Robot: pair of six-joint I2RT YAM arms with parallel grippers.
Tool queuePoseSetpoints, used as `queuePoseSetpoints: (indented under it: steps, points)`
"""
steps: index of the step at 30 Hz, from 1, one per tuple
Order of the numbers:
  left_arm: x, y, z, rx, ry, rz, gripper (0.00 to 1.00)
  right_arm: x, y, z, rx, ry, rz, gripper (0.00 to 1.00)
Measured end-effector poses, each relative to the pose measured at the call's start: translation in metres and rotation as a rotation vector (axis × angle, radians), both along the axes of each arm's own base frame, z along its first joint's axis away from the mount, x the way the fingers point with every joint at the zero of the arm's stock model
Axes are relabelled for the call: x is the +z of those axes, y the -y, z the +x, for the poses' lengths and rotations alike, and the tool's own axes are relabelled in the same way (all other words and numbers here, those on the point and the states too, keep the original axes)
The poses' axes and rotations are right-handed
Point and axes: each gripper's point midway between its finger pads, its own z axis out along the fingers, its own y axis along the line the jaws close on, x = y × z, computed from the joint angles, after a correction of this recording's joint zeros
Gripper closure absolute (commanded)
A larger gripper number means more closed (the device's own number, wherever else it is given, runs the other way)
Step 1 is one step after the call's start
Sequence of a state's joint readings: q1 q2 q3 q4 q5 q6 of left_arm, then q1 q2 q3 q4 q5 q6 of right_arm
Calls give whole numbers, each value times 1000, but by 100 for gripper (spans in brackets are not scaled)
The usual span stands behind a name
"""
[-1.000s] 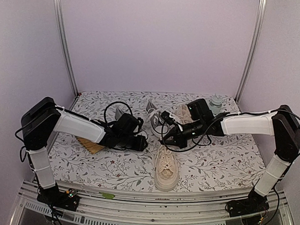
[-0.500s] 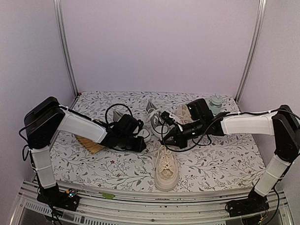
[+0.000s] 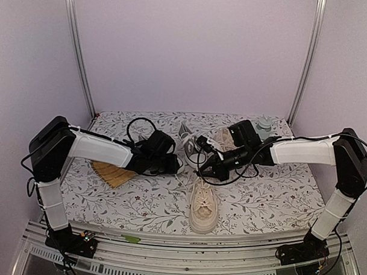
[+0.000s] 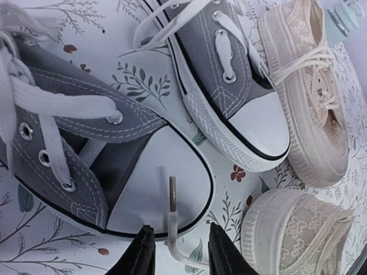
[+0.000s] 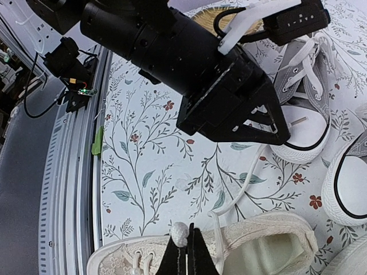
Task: Tie the shoes
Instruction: Pick up the half-tied shoelace from the center of the board.
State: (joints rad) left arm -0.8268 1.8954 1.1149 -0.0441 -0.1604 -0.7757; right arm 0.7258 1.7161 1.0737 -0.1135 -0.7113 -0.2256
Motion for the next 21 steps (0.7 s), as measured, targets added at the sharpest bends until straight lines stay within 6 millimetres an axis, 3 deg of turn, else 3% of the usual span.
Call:
queuePoseSetpoints:
  steps: [9,16,21]
  points:
    - [-3,2,-2,9,-20,3,77,-1,0,1,-3,6,-4,99]
    - [-8,1,-3,15,-27,12,100,0,2,2,-11,15,-7,99]
    - [-10,1,-3,12,-29,16,100,1,2,2,-14,18,-9,99]
